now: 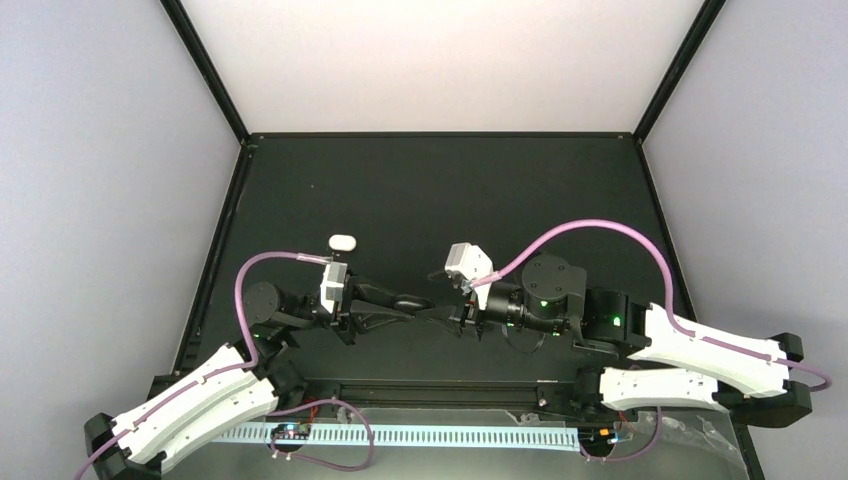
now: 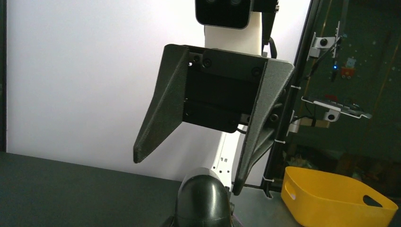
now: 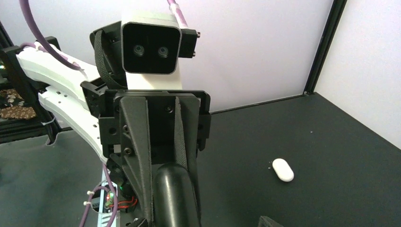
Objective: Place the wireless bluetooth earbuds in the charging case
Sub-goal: Open the charging case.
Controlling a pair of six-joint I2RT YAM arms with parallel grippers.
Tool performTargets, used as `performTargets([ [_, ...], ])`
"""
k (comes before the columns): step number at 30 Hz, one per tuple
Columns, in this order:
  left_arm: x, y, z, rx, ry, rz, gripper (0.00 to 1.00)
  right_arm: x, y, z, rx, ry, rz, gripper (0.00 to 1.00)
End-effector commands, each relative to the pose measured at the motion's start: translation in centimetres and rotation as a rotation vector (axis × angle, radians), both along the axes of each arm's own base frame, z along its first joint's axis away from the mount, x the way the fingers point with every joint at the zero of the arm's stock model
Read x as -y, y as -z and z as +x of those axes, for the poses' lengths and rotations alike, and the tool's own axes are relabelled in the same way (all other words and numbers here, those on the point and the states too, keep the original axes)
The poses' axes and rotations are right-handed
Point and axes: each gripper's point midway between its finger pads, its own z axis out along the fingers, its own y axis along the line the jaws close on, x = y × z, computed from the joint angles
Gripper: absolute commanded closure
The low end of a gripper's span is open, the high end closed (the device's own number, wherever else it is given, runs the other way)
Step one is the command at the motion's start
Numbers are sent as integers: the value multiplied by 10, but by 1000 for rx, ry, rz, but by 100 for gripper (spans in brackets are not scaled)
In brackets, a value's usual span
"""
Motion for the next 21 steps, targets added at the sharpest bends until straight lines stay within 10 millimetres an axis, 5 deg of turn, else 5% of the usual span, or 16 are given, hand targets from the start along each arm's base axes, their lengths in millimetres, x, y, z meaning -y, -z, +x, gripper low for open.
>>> performTargets([
  [1,-6,-22,-16,86,41,-44,98,2,-6,3,10,20,1,40],
  [21,-6,-16,-15,81,33,-28,98,8,-11,20,26,127,9,41],
])
